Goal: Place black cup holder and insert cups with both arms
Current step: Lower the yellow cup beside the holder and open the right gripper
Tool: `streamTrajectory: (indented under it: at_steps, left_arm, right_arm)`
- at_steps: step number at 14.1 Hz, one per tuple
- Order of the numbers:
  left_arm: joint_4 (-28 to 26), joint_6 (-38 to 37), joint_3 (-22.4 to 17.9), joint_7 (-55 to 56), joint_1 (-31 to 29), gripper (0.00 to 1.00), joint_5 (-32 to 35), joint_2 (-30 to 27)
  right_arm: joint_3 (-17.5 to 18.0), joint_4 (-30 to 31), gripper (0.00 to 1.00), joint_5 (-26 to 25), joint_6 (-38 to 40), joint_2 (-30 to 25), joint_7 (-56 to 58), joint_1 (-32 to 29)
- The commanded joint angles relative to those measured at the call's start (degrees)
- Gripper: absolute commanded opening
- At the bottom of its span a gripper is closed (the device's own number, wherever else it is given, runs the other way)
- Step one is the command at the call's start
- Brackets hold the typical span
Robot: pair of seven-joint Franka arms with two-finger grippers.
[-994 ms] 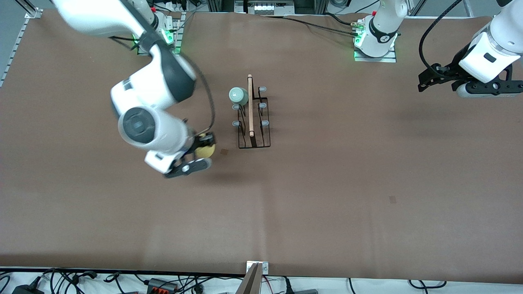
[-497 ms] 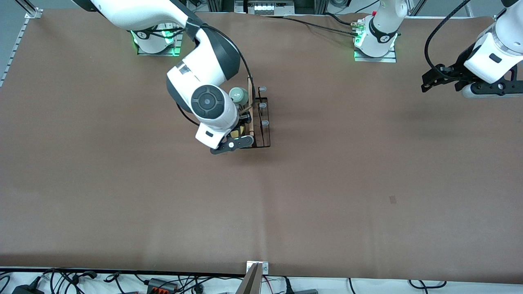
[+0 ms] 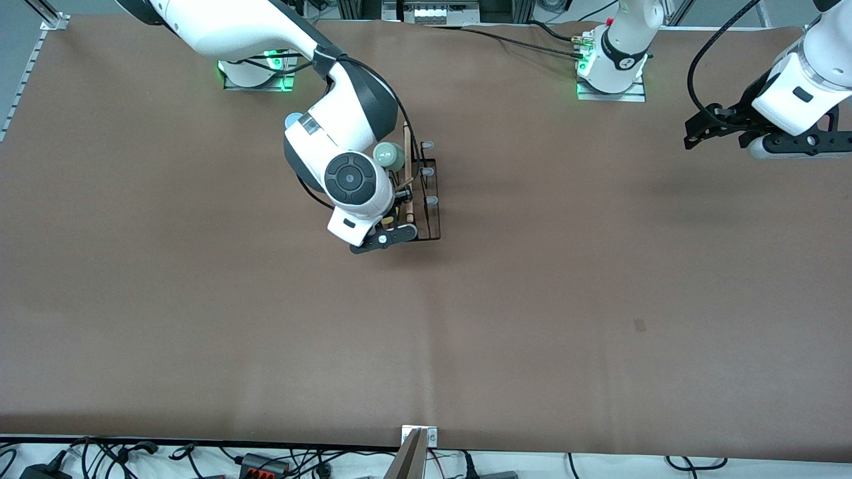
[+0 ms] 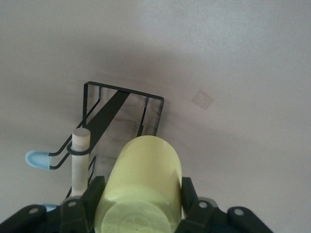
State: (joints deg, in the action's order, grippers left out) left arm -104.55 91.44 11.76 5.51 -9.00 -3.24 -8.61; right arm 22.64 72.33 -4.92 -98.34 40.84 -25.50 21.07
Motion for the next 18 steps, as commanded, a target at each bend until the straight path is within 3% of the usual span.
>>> streamTrajectory:
  at_steps: [1,5,6,8,13,18]
  left_arm:
    - [0.4,-0.9,0.3,-1.2,-0.4,1.00,-0.8,-0.1]
    - [0.5,-0.9,0.3,-1.2,-0.4,1.00,-0.7,-0.1]
    - [0.5,-0.9,0.3,-1.2,-0.4,1.00,-0.6,-0.1]
    - [0.5,-0.9,0.1,-1.1,-0.4,1.00,-0.4,-0.1]
    - [0.5,-1.0,0.3,-1.1,-0.4,1.00,1.3,0.0]
    - [0.5,-1.0,0.4,-1.1,-0.4,1.00,1.2,-0.1]
  right_arm:
    - [-0.1,1.1,0.28,-0.3,-1.9,0.3,-0.6,0.2]
    - [-0.2,1.8,0.30,-0.4,-4.0,1.2,-0.6,0.3]
    - [-0.2,1.8,0.41,-0.4,-4.0,1.2,-0.7,0.3]
    - [-0.3,1.8,0.98,-0.3,-3.7,1.1,-3.0,0.1]
    - [-0.2,1.5,1.00,-0.3,-3.0,0.3,-5.8,-0.2]
    - [-0.8,1.1,1.00,-0.4,-0.6,-4.3,-6.4,-1.1]
